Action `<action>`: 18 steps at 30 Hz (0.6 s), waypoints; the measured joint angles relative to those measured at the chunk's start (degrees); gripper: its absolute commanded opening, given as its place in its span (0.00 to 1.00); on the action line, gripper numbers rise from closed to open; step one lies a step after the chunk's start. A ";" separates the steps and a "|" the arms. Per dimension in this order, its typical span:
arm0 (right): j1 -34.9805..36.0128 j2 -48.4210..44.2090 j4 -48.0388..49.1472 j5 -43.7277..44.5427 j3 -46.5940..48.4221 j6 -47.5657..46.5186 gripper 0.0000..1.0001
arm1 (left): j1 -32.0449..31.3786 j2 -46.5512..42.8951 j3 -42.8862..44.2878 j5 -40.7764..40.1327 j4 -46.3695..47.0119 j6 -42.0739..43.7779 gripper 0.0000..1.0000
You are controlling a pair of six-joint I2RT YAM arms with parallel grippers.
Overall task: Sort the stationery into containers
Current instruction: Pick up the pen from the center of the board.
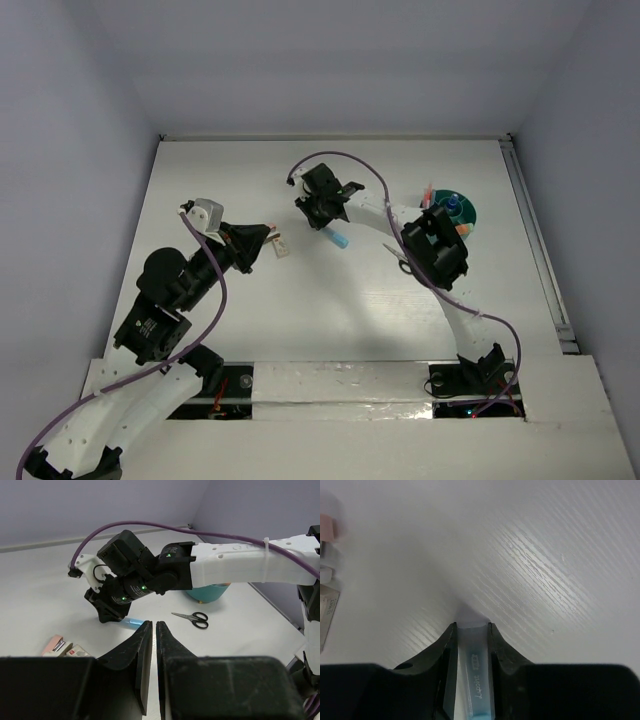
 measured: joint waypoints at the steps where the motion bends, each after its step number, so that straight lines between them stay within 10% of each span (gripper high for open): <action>1: 0.00 0.00 0.04 0.17 0.00 0.11 0.03 | 0.00 0.00 0.00 0.00 0.00 0.00 0.06; 10: 0.00 -8.79 6.80 5.22 -11.39 4.22 0.00 | 0.00 0.07 0.00 0.00 0.00 0.00 0.06; 18: -0.22 -35.50 23.65 18.62 -28.61 6.67 0.00 | 0.00 0.11 0.00 0.02 0.02 0.00 0.06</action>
